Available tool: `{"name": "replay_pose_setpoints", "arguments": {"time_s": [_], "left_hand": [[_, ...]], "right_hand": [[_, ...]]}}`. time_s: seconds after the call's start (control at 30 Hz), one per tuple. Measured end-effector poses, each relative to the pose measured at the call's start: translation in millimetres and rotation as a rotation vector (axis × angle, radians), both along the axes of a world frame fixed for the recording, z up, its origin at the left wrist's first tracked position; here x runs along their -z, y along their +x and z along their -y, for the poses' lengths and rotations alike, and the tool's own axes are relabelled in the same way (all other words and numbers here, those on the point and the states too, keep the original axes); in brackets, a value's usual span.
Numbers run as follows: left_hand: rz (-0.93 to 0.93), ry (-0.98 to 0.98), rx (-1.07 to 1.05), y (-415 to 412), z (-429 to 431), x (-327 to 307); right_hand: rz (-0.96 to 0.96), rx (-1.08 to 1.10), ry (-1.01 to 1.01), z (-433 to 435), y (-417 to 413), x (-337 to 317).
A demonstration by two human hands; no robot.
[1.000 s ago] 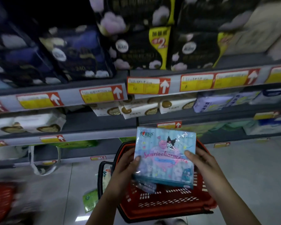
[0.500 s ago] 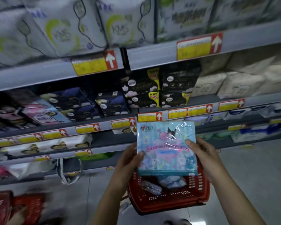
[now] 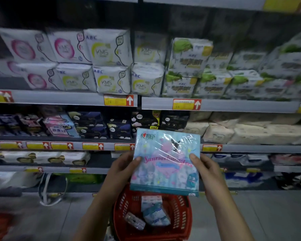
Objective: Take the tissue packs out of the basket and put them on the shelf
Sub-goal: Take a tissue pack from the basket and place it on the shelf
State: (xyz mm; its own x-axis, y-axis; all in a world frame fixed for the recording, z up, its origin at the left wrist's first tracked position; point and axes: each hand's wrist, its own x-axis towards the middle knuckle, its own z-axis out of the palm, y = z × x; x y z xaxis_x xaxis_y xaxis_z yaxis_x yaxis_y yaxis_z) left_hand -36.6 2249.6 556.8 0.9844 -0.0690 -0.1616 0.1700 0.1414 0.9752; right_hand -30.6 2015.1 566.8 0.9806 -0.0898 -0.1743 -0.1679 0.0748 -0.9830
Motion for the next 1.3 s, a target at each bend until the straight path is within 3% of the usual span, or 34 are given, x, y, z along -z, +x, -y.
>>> {"name": "replay_pose_setpoints", "arguments": {"time_s": [0.4,0.77,1.0,1.3], "left_hand": [[0.16,0.047,-0.109,-35,24,-71],[0.181,0.024,-0.132,-40,25,-130],[0.206,0.002,-0.119,-44,32,-139],[0.211,0.011,-0.131,-48,34,-141]], "right_hand": [[0.101,0.034,-0.017,11,-32,-86],[0.21,0.0,-0.048,14,-34,-140],[0.256,-0.021,-0.088,20,-36,-154],[0.245,-0.03,0.009,20,-38,-156]]}}
